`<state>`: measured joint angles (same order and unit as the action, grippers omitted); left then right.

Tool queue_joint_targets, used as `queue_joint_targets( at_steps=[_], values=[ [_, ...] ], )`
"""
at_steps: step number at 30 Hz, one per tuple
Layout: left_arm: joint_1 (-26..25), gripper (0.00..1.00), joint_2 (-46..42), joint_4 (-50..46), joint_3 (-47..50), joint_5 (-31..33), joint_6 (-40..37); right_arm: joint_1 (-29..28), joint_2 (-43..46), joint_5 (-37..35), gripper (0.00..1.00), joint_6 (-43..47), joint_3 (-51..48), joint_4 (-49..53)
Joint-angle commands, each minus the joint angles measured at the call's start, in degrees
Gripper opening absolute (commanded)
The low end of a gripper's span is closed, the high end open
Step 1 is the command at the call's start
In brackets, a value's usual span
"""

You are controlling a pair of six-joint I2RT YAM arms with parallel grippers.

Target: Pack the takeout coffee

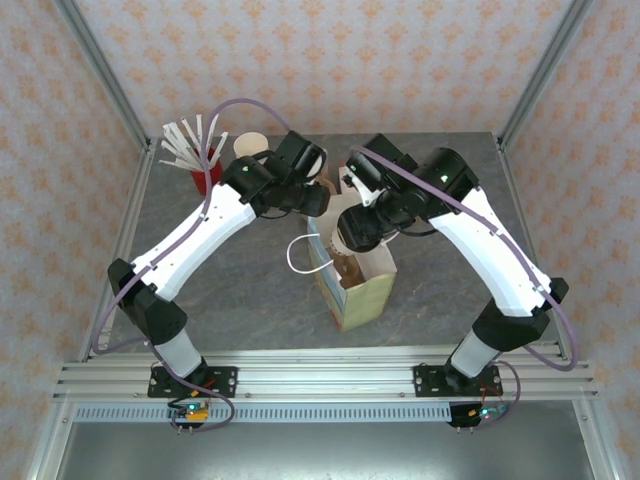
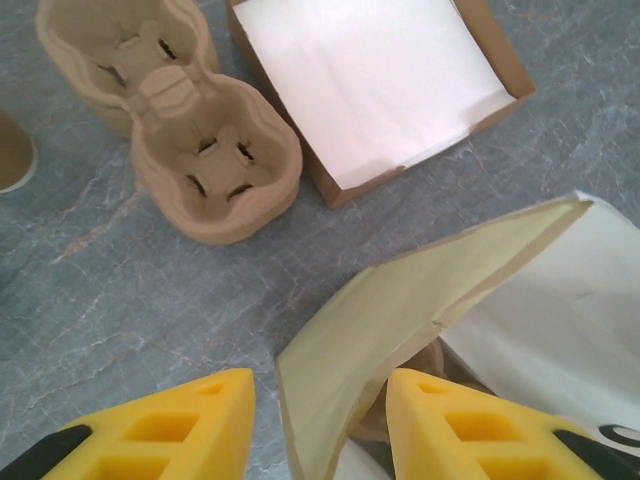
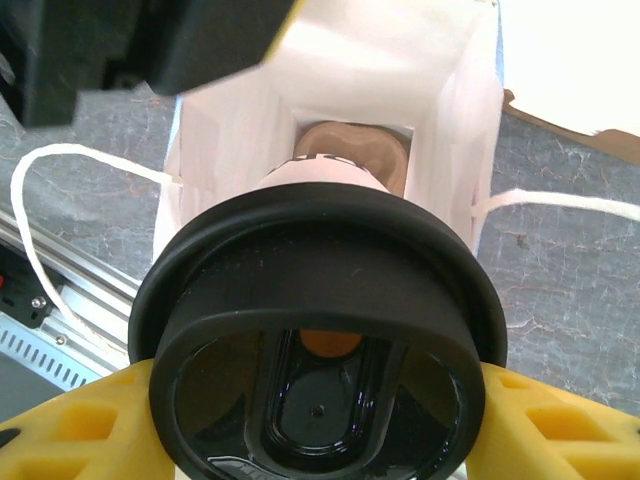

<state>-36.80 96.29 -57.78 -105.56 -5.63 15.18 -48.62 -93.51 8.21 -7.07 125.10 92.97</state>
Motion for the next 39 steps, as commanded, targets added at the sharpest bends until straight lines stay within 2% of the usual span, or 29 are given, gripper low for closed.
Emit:
queue_joint_targets(
  at_steps=[1, 15, 29, 39],
  values=[
    [1.1, 0.40, -2.2, 1.5, 0.6, -0.6, 0.6, -0.8, -1.0, -3.1, 0.44, -1.8, -0.9, 5.3],
    [2.2, 0.44, -4.0, 3.4, 1.1, -3.0, -0.3, -1.7, -4.6, -4.5, 0.43, -4.1, -2.0, 7.3],
    [3.4, 0.59, -8.6, 5.6, 1.9, 1.4, -0.6, -1.7, -7.3, -5.4, 0.43, -4.6, -3.7, 8.7],
    [4.1, 0.60, -13.0, 6.6, 4.0, 3.8, -1.0, -1.7, -7.1, -4.2, 0.43, -4.7, -8.6, 7.6]
  ],
)
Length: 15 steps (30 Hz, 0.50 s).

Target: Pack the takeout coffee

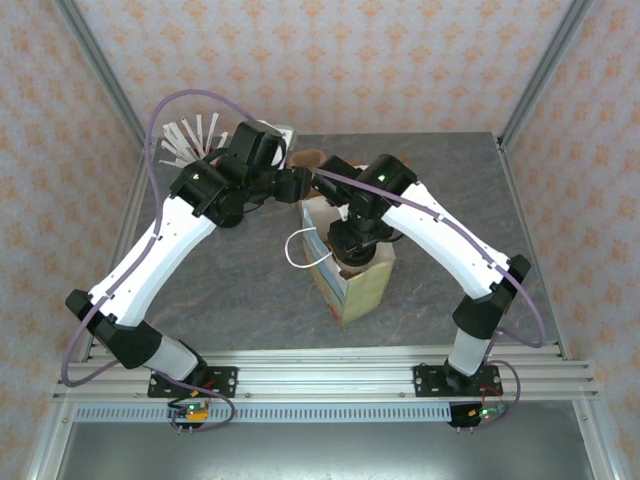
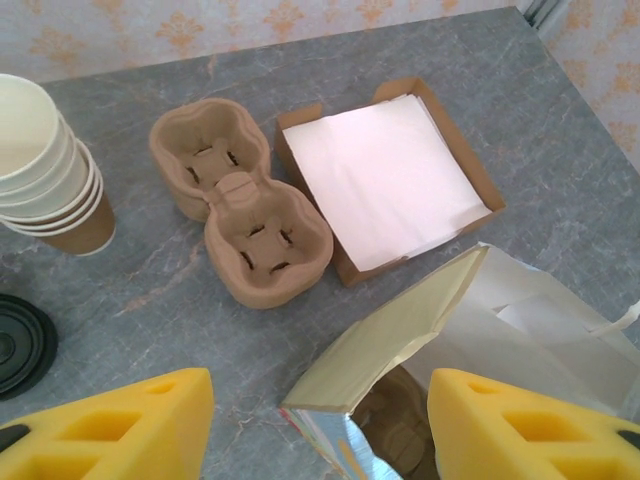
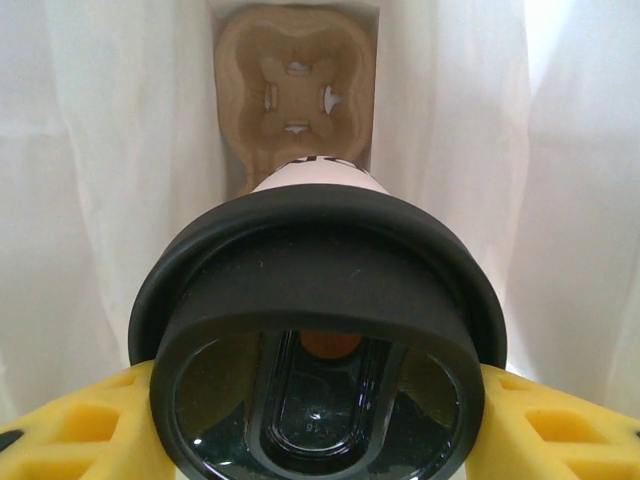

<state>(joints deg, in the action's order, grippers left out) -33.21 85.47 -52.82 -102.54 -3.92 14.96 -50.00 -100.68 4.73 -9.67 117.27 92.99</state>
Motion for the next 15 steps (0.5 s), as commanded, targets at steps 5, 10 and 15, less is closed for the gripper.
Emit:
queue_joint_targets(
  at_steps=[5, 10, 15],
  values=[
    [0.5, 0.60, -3.9, 2.1, 2.2, 2.0, -0.8, -0.3, 0.1, 0.0, 0.43, -2.2, -2.9, 5.9],
    [0.5, 0.60, -5.1, 2.4, 3.0, 1.8, -0.8, -0.3, 0.0, 1.0, 0.43, -2.2, -4.2, 4.3],
    [0.5, 0.60, -5.7, 2.8, 3.8, 1.6, -0.7, -0.3, 0.1, 2.2, 0.43, -2.4, -5.6, 2.4]
  ],
)
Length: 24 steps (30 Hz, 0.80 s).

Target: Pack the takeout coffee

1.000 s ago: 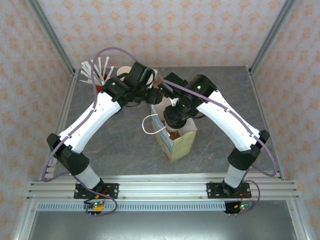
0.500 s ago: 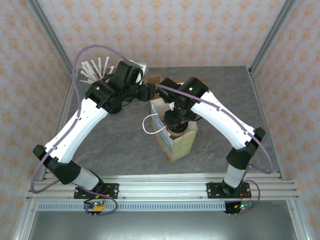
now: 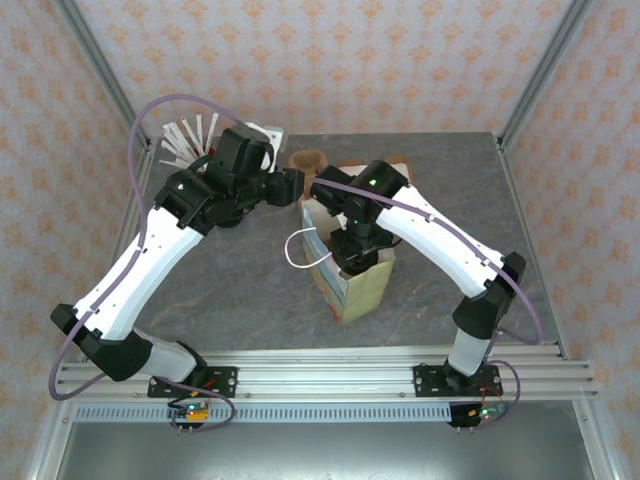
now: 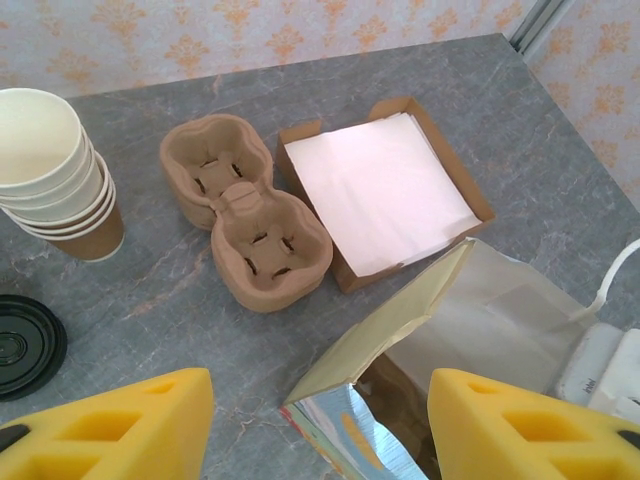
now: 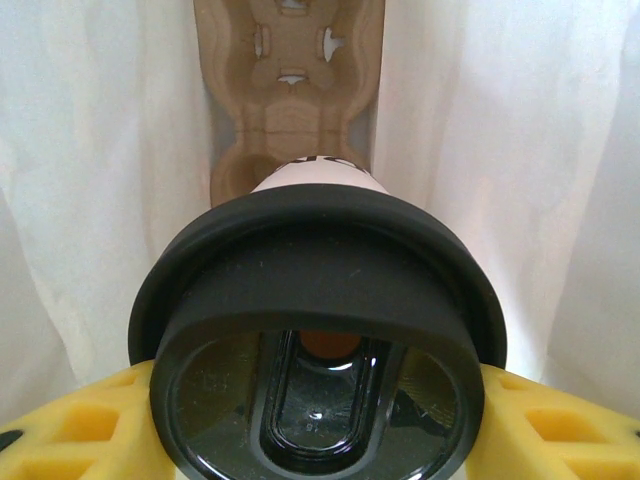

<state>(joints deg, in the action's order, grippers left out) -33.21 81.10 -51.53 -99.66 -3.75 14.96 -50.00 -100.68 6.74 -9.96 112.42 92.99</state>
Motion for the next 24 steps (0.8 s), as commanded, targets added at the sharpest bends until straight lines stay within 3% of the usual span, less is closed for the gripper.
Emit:
queue_joint_targets(
  at_steps=[1, 24],
  values=[
    [0.5, 0.60, -1.4, 1.5, 1.1, 1.4, -0.7, -0.3, -0.1, 0.2, 0.43, -2.1, -1.1, 2.1],
    [0.5, 0.60, -2.7, 2.1, 2.5, -0.4, -0.8, 0.9, -0.3, 2.1, 0.42, -2.7, -7.4, -5.8]
  ],
)
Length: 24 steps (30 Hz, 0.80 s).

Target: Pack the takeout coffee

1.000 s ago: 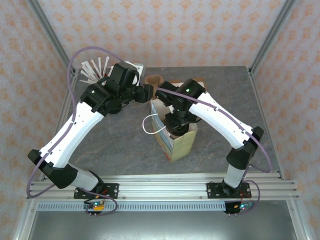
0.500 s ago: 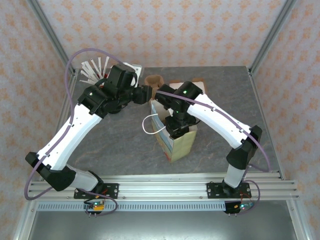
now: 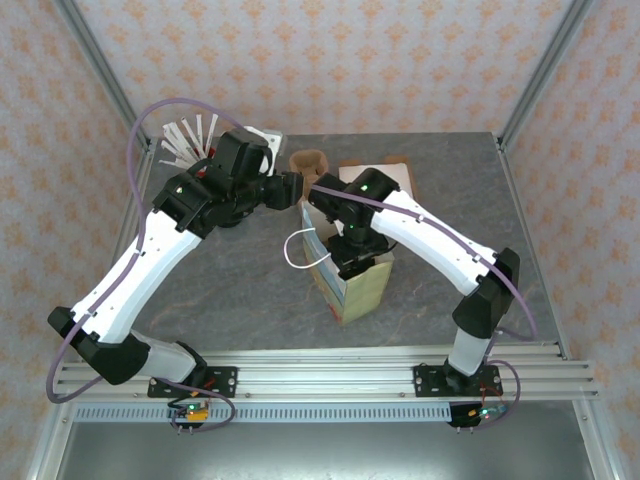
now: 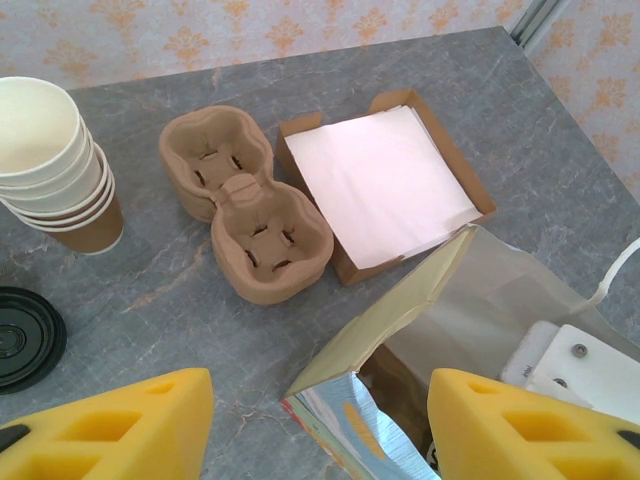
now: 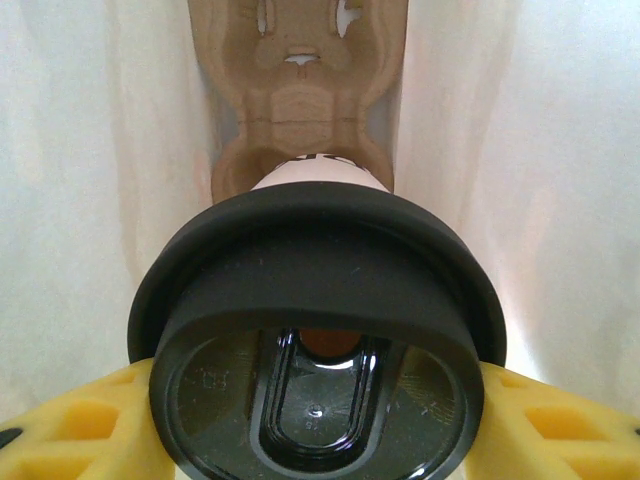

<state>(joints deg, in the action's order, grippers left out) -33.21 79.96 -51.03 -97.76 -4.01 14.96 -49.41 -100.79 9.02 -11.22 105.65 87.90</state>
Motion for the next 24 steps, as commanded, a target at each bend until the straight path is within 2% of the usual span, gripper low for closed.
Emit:
queue_joint_targets(
  at_steps=[1, 24],
  values=[
    [0.5, 0.60, -1.6, 1.6, 0.6, -0.2, -0.8, 0.3, -0.1, -0.5, 0.42, -1.4, -0.8, -0.9],
    [0.5, 0.60, -1.9, 1.5, 1.4, -0.7, -0.9, 0.5, 0.5, -0.4, 0.41, -1.8, -5.7, -4.1]
  ],
)
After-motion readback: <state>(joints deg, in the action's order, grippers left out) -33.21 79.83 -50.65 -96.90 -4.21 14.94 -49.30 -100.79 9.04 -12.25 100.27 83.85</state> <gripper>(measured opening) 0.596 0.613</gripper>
